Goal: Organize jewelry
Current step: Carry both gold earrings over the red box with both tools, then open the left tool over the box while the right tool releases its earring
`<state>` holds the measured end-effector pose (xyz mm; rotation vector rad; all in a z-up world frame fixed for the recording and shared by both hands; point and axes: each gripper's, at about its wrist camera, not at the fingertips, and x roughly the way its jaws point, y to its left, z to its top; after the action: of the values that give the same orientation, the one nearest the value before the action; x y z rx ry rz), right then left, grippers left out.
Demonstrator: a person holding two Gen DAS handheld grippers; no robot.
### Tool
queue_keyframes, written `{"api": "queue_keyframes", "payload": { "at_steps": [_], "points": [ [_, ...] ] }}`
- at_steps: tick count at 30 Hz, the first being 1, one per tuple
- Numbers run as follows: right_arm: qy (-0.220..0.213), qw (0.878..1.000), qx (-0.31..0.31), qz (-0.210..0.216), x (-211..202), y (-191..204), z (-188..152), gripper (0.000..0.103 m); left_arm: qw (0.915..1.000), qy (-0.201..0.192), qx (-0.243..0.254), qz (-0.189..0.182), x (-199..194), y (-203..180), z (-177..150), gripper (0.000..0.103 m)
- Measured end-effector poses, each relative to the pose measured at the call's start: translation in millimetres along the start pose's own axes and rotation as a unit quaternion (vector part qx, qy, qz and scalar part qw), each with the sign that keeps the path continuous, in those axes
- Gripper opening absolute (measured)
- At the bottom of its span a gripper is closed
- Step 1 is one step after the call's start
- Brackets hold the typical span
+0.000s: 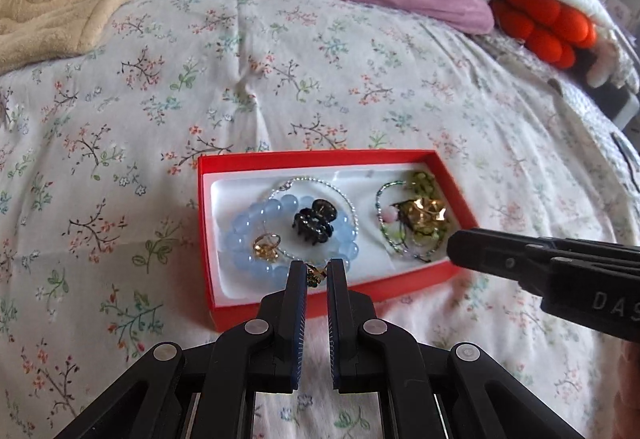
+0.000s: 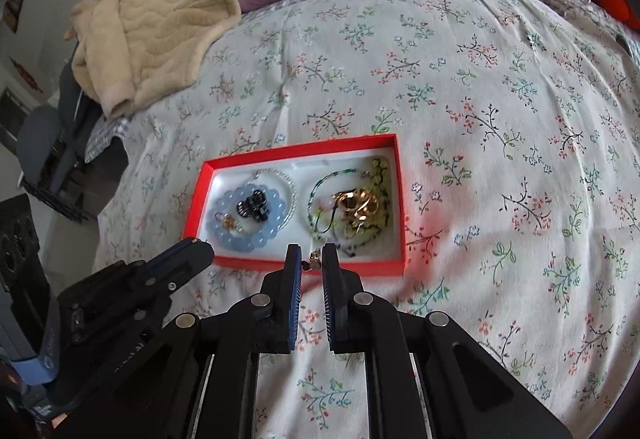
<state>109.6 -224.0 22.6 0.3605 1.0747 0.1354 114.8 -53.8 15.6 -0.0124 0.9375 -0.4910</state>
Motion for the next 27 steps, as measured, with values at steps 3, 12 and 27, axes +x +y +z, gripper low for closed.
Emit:
{"api": "queue_keyframes", "payload": {
  "at_steps": [3, 12, 27],
  "points": [
    [0.004, 1.000, 0.003, -0.002, 6.9, -4.2, 5.0, 0.011, 1.0000, 0.002, -0.002, 0.008, 7.8, 0.5, 3.5, 0.004],
    [0.020, 1.000, -0.002, -0.010, 23.7, -6.7, 8.1, 0.011, 0.9998, 0.002, -0.007, 0.019, 18.8, 4.4, 8.4, 0.005],
    [0.015, 1.000, -0.003, -0.010, 13.3, -6.9, 6.5, 0.040, 0.9994, 0.001, 0.011, 0.031, 11.2, -0.2, 8.5, 0.036]
  ]
}}
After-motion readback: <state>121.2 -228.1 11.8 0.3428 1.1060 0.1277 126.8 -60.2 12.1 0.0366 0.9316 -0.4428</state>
